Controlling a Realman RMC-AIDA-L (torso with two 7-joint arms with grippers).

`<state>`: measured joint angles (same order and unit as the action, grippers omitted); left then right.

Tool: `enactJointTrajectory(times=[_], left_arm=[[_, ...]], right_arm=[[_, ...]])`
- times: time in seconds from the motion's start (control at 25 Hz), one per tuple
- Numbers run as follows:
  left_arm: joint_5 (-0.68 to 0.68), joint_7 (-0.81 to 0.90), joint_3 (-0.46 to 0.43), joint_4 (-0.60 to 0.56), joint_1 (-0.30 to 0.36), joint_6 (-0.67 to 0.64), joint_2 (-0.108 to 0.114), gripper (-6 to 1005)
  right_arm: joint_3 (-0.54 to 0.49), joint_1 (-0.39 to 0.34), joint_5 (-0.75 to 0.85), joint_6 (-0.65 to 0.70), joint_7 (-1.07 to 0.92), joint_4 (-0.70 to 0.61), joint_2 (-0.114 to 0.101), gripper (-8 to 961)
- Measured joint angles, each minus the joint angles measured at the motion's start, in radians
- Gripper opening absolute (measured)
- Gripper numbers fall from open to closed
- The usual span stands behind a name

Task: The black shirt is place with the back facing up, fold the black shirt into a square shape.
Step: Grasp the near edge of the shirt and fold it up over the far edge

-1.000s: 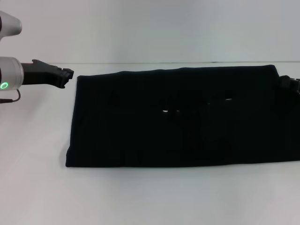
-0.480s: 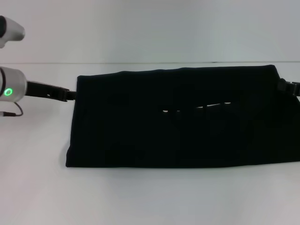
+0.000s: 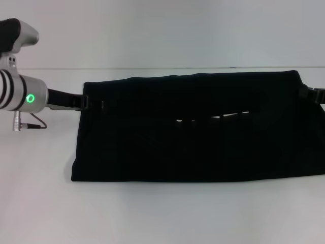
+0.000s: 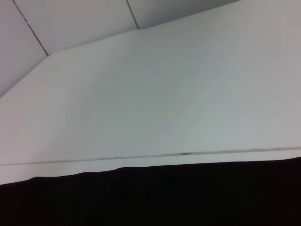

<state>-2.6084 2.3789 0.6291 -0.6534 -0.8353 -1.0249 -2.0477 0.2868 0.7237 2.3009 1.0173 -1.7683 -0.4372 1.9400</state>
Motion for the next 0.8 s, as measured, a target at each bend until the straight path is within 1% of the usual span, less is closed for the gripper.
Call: enactJointTrajectory(times=[0.04, 0.16, 0.48, 0.68, 0.8], left_arm=[[0.000, 0.008, 0.000, 0.012, -0.004, 0.012, -0.002, 635], [-0.002, 0.021, 0.000, 0.029, -0.009, 0.040, -0.011, 697], [0.002, 0.016, 0.002, 0.078, -0.019, 0.086, -0.022, 862], [0.004, 0.014, 0.005, 0.090, -0.025, 0.090, -0.029, 852], [0.009, 0.013, 0.033, 0.100, -0.028, 0.106, -0.036, 845]], right_arm=[[0.000, 0.000, 0.000, 0.000, 0.000, 0.000, 0.000, 46], [0.000, 0.002, 0.000, 0.000, 0.001, 0.000, 0.000, 46], [0.008, 0.008, 0.000, -0.002, 0.001, 0.000, 0.003, 46], [0.008, 0.009, 0.000, -0.004, 0.001, 0.000, 0.003, 46], [0.009, 0.009, 0.000, -0.009, 0.001, 0.001, 0.003, 46]])
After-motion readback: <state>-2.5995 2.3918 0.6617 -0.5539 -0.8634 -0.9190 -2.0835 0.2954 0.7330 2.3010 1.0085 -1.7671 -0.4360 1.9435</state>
